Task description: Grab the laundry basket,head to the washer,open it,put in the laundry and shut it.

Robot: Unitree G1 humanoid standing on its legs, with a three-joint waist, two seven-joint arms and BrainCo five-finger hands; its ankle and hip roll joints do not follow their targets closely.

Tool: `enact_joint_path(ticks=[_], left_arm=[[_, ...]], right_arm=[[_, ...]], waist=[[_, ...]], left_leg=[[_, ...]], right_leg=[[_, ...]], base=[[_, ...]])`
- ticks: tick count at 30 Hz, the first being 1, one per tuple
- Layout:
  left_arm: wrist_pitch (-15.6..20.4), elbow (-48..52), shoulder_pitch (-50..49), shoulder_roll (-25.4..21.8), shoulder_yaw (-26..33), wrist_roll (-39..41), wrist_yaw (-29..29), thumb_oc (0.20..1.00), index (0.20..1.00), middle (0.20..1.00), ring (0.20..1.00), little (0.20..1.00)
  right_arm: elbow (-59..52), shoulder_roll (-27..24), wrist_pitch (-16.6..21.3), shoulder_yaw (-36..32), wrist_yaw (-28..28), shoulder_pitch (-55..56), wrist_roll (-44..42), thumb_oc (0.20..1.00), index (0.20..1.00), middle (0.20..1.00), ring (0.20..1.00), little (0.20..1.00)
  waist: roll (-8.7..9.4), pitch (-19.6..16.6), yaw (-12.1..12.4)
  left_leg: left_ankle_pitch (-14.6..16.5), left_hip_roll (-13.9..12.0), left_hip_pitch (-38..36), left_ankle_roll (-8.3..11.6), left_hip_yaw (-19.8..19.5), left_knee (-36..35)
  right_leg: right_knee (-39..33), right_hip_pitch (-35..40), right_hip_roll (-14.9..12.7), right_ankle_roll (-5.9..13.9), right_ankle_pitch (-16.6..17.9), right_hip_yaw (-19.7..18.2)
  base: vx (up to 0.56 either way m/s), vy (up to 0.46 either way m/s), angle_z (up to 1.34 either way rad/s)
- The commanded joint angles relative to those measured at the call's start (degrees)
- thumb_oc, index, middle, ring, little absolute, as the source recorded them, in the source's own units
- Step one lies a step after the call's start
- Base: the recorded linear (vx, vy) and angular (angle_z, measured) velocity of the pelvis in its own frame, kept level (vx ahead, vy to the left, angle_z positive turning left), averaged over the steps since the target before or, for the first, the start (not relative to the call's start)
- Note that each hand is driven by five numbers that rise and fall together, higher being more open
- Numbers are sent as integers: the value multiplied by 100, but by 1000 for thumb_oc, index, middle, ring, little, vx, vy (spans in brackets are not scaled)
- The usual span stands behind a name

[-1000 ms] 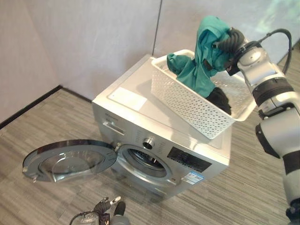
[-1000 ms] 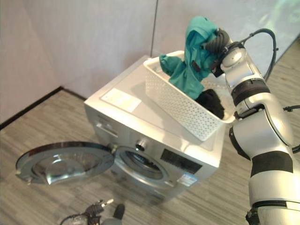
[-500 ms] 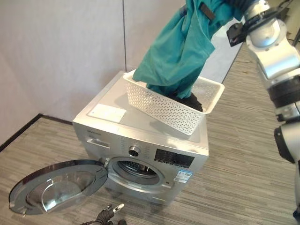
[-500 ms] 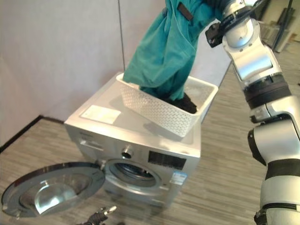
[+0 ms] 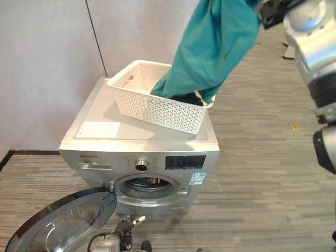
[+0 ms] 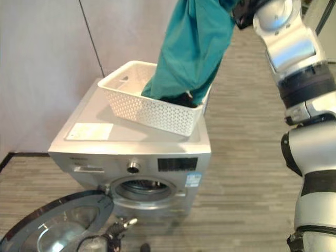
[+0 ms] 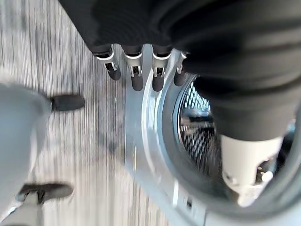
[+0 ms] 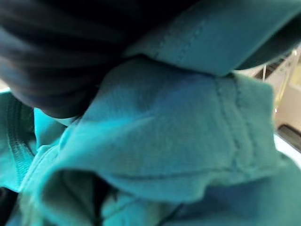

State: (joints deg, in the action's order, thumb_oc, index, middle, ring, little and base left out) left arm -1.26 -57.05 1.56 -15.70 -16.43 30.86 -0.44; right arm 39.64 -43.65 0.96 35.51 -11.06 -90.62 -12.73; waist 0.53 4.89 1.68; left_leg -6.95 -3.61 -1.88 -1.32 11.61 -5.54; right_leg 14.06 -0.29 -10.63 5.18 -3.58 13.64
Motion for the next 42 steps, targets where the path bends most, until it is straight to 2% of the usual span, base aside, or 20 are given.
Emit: enact_joint_path(ticks=[1, 2, 3, 4, 5, 7, 8, 9, 10, 12, 13, 17, 22, 24, 26, 28, 30, 34, 38, 42], left_arm=[[271, -344, -93, -283, -50, -71, 147, 1000, 1000, 1000, 1000, 1000], [299, -416, -135, -268, 55, -39, 198, 1000, 1000, 1000, 1000, 1000], [300, -415, -139, -271, 55, -39, 198, 1000, 1000, 1000, 1000, 1000], [332, -341, -190, -254, 134, 74, 220, 1000, 1000, 1000, 1000, 1000], [332, -341, -191, -256, 134, 75, 220, 1000, 1000, 1000, 1000, 1000], [370, -108, -229, -228, 245, 176, 279, 1000, 1000, 1000, 1000, 1000], [353, 38, -226, -173, 217, 145, 306, 1000, 1000, 1000, 1000, 1000], [352, 39, -229, -182, 209, 146, 307, 1000, 1000, 1000, 1000, 1000], [341, 114, -189, -138, 167, 119, 296, 1000, 1000, 1000, 1000, 1000], [366, 288, -175, -22, 65, 109, 338, 1000, 1000, 1000, 1000, 1000], [366, 288, -174, -26, 59, 110, 339, 1000, 1000, 1000, 1000, 1000], [403, 643, -303, 96, -13, 148, 376, 1000, 1000, 1000, 1000, 1000], [434, 1379, -453, -62, -174, -157, 355, 1000, 1000, 1000, 1000, 1000], [533, 2162, -389, -516, -312, -1464, 511, 1000, 1000, 1000, 1000, 1000], [599, 2845, -227, -1151, -387, -3346, 625, 1000, 1000, 1000, 1000, 1000], [566, 3638, -263, -1531, -89, -3882, 542, 1000, 1000, 1000, 1000, 1000], [678, 4770, -340, -1973, 177, -4585, 391, 1000, 1000, 1000, 1000, 1000], [749, 5433, -159, -2109, 167, -4786, 179, 1000, 1000, 1000, 1000, 1000], [695, 6028, 230, -1895, -402, -3253, -773, 1000, 1000, 1000, 1000, 1000], [799, 5835, 580, -2019, -810, -2981, -756, 1000, 1000, 1000, 1000, 1000]], right_arm=[[154, 11, 319, 77, -183, -705, -215, 200, 200, 200, 200, 200], [24, 156, 409, 49, -189, -674, -274, 200, 200, 200, 200, 200], [20, 157, 407, 44, -191, -667, -272, 200, 200, 200, 200, 200], [-421, 184, 487, -95, -220, -516, -285, 200, 200, 200, 200, 200], [-423, 183, 486, -98, -220, -513, -284, 200, 200, 200, 200, 200], [-1219, 168, 577, -302, -281, -216, -153, 200, 200, 200, 200, 200], [-1835, 89, 654, -647, -379, 155, -106, 200, 200, 200, 200, 200], [-1860, 81, 642, -670, -380, 184, -99, 200, 200, 200, 200, 200], [-2156, -32, 733, -784, -400, 337, -76, 200, 200, 200, 200, 200], [-2683, -373, 864, -1088, -544, 634, -49, 200, 200, 200, 200, 200], [-2694, -379, 860, -1100, -544, 648, -47, 200, 200, 200, 200, 200], [-3222, -540, 924, -1394, -549, 1260, 23, 200, 200, 200, 200, 200], [-3420, -548, 924, -1619, -388, 1977, -54, 200, 200, 200, 200, 200], [-3670, -488, 888, -1826, -158, 2816, 31, 200, 200, 200, 200, 200], [-4150, -533, 968, -2197, 57, 3575, 112, 200, 200, 200, 200, 200], [-4593, -229, 897, -2624, 249, 4690, 187, 200, 200, 200, 200, 200], [-5170, 477, 813, -2791, 751, 5739, 340, 200, 200, 200, 200, 200], [-5468, 702, 716, -2755, 1088, 6306, 289, 200, 200, 200, 200, 200], [-5436, 809, 555, -2349, 1451, 6447, 95, 200, 200, 200, 200, 200], [-5457, 876, 672, -2073, 1534, 6305, -227, 200, 200, 200, 200, 200]], waist=[[318, -518, 295], [407, -611, 419], [411, -613, 424], [544, -689, 575], [545, -691, 576], [636, -672, 688], [684, -632, 777], [691, -637, 781], [699, -574, 769], [629, -402, 737], [625, -403, 731], [465, -266, 693], [381, -307, 717], [331, -301, 757], [296, -291, 760], [279, -269, 809], [263, -248, 896], [267, -243, 896], [160, -235, 830], [116, -249, 730]], left_leg=[[854, 74, 102, -114, -146, 447], [791, 82, 224, -112, -24, 456], [794, 83, 222, -112, -17, 458], [737, 68, 423, -76, 58, 551], [737, 67, 424, -76, 59, 552], [632, -51, 722, 29, 193, 748], [490, -230, 918, 167, 240, 893], [491, -237, 925, 173, 235, 902], [392, -370, 1027, 265, 234, 979], [97, -688, 1324, 484, 97, 1077], [93, -696, 1333, 490, 79, 1083], [-398, -990, 1356, 667, -79, 772], [-559, -1021, 1239, 666, -180, 461], [-567, -990, 1187, 659, -271, 419], [-538, -959, 1171, 662, -296, 410], [-523, -916, 1180, 663, -320, 442], [-520, -834, 1204, 678, -395, 437], [-542, -764, 1225, 689, -447, 394], [-575, -705, 1285, 690, -484, 395], [-587, -726, 1226, 711, -400, 351]], right_leg=[[404, -17, -150, 362, 82, -207], [452, 232, -69, 382, 36, -261], [453, 231, -70, 384, 35, -268], [256, 529, 18, 399, -3, -360], [256, 529, 18, 399, -3, -361], [-181, 820, 90, 313, -340, -333], [-449, 862, 202, 168, -593, -252], [-450, 862, 208, 162, -592, -249], [-549, 883, 298, 78, -720, -178], [-936, 1010, 597, -68, -862, 56], [-947, 1015, 611, -75, -856, 68], [-980, 1052, 919, -253, -932, 264], [-1015, 1136, 987, -312, -946, 383], [-1019, 1218, 981, -324, -963, 434], [-1030, 1253, 966, -301, -982, 456], [-1014, 1272, 941, -296, -1005, 497], [-1035, 1305, 913, -292, -1010, 585], [-1058, 1328, 887, -286, -1009, 677], [-1104, 1313, 853, -285, -969, 768], [-1131, 1320, 837, -272, -939, 722]], base=[[-263, -150, -37], [-187, -138, -40], [-184, -229, -61], [-88, -130, -77], [-143, -208, -68], [-206, -292, -46], [-212, -315, -57], [-189, -322, -48], [-142, -225, -28], [-280, -349, 5], [-244, -254, 18], [-125, -151, 26], [-6, -48, 30], [33, -11, 20], [40, -5, 8], [43, -5, 22], [52, -8, 24], [30, 6, 22], [17, 36, 15], [23, 41, 0]])
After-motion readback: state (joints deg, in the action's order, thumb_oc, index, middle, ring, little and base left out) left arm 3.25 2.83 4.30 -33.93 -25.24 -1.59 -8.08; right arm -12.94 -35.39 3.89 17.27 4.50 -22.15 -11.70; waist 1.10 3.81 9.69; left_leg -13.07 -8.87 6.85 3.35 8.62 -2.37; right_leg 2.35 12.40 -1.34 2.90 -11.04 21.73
